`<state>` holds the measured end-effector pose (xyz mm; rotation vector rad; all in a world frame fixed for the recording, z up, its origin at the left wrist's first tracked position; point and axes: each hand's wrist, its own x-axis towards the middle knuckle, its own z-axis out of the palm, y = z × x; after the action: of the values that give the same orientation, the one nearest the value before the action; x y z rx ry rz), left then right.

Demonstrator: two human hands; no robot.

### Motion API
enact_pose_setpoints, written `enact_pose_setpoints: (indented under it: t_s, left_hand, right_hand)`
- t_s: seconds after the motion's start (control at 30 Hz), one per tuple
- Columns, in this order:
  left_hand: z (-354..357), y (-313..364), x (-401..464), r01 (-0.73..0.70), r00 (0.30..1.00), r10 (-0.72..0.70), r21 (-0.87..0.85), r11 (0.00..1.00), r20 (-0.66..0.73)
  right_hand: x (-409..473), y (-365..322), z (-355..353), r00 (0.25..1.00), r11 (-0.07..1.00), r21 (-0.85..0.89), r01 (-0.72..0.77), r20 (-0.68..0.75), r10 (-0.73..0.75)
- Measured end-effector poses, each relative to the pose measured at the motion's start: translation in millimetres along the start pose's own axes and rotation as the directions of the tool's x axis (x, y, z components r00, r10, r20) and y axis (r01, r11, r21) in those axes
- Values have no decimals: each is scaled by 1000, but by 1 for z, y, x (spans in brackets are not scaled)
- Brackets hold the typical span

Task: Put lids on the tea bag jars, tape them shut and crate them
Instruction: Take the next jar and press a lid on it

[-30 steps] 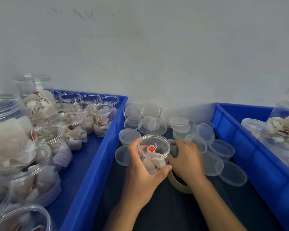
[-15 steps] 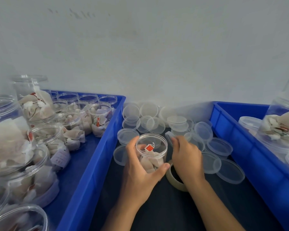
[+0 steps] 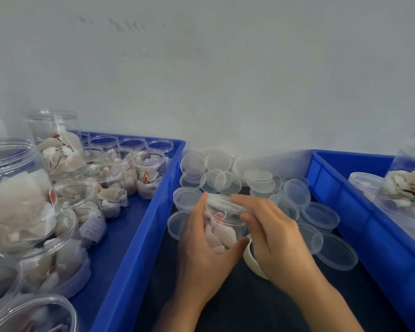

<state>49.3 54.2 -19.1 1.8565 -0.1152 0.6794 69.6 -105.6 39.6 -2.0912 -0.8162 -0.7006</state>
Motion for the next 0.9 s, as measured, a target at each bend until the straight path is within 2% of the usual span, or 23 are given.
enact_pose_setpoints:
  t_s: [0.13, 0.3, 0.4, 0.5, 0.63, 0.8, 0.9]
  left_hand:
    - [1, 0, 2, -9, 999, 9, -6, 1000, -36]
    - [2, 3, 0, -22, 998, 21, -20, 1000, -54]
    - [0, 6, -2, -32, 999, 31, -20, 999, -44]
    - [-1, 7, -2, -34, 999, 32, -35, 999, -40]
    - [-2, 9, -3, -40, 999, 40, -19, 999, -22]
    - [-1, 15, -5, -103, 994, 104, 24, 994, -17]
    - [-2, 17, -5, -133, 991, 135, 61, 989, -23]
  right_hand:
    - [-1, 2, 9, 987, 984, -116, 138, 103, -126]
    - [-4, 10, 9, 988, 989, -91, 119, 114, -108]
    - [-5, 12, 5, 993, 996, -72, 49, 112, -40]
    - [-5, 8, 5, 994, 997, 56, -52, 102, 46]
    - [-4, 5, 7, 994, 981, 167, -99, 65, 89]
    - [-7, 3, 10, 969, 912, 330, -244, 58, 239]
    - [-7, 4, 8, 961, 881, 384, -275, 89, 261]
